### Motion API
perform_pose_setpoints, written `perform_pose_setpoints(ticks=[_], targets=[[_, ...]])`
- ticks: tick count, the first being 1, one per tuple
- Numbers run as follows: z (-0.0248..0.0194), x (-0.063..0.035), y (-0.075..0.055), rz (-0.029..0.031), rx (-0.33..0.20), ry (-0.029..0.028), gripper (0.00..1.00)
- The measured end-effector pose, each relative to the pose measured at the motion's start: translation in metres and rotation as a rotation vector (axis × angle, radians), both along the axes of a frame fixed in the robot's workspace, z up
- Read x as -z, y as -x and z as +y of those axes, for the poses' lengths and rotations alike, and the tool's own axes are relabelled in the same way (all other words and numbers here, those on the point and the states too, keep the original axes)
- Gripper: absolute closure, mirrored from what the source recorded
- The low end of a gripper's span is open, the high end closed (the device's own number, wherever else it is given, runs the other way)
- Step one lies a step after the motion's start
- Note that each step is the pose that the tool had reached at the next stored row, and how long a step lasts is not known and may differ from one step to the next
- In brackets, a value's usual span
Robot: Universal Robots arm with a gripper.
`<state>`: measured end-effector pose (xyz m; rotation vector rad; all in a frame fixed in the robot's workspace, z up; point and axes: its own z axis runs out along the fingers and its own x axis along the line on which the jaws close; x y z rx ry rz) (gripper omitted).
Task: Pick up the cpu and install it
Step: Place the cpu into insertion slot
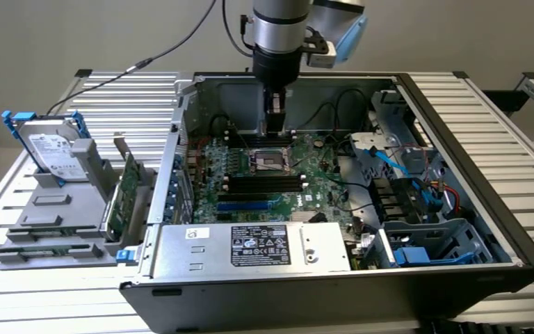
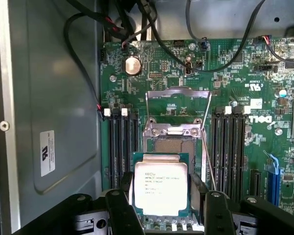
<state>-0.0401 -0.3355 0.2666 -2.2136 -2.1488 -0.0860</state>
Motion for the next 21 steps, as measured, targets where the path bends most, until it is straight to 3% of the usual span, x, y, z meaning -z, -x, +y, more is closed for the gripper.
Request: perform_pose_setpoints(ticks=[5, 9, 13, 18, 21], targets=[[0.0000, 0.0092, 0.006, -0.0029, 0.027, 0.0005, 0.45], [0.0000, 0.0162, 0.009, -0.0099, 0.042, 0.0007, 0.45], [0.0000, 0.0221, 0.010, -0.0255, 0.046, 0.0009, 0.45], [-0.0003, 0.0265, 0.012, -0.0573, 0.046, 0.0020, 0.45], [-0.0009, 0.0289, 0.013, -0.0676, 0.046, 0.0034, 0.45]])
